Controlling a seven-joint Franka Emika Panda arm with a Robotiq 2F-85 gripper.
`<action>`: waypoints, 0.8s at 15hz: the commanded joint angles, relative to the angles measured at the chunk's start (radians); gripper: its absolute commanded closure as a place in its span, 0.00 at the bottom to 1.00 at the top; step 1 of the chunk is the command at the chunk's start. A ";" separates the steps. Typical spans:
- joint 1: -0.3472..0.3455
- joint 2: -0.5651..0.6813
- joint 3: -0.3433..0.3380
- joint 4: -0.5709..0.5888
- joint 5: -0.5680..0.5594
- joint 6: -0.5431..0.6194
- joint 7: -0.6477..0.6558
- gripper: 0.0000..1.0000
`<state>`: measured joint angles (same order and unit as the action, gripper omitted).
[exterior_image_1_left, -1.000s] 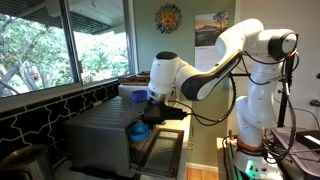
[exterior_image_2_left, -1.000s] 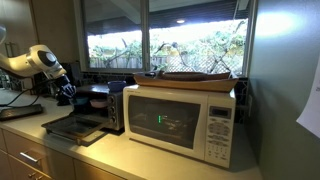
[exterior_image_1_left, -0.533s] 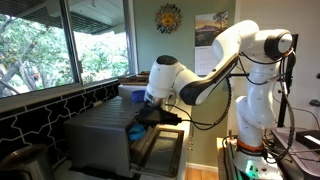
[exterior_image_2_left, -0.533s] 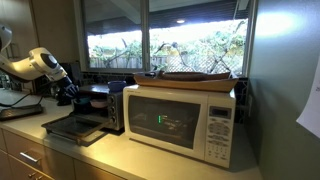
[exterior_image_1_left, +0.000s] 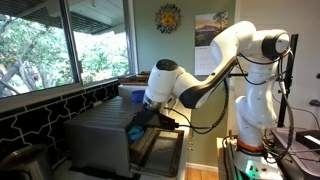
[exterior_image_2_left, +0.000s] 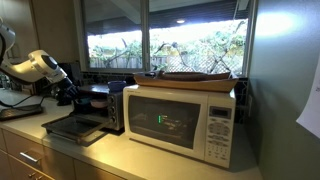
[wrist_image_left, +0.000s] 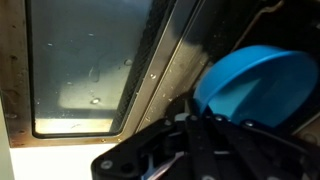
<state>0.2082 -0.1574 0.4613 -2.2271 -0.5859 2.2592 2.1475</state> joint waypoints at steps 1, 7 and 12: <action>0.014 0.025 -0.018 0.005 -0.060 0.047 0.075 0.99; 0.026 0.020 -0.021 -0.006 -0.080 0.059 0.115 0.43; 0.035 -0.066 -0.024 -0.064 -0.207 0.091 0.172 0.10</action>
<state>0.2484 -0.1755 0.4614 -2.2783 -0.6852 2.2748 2.2909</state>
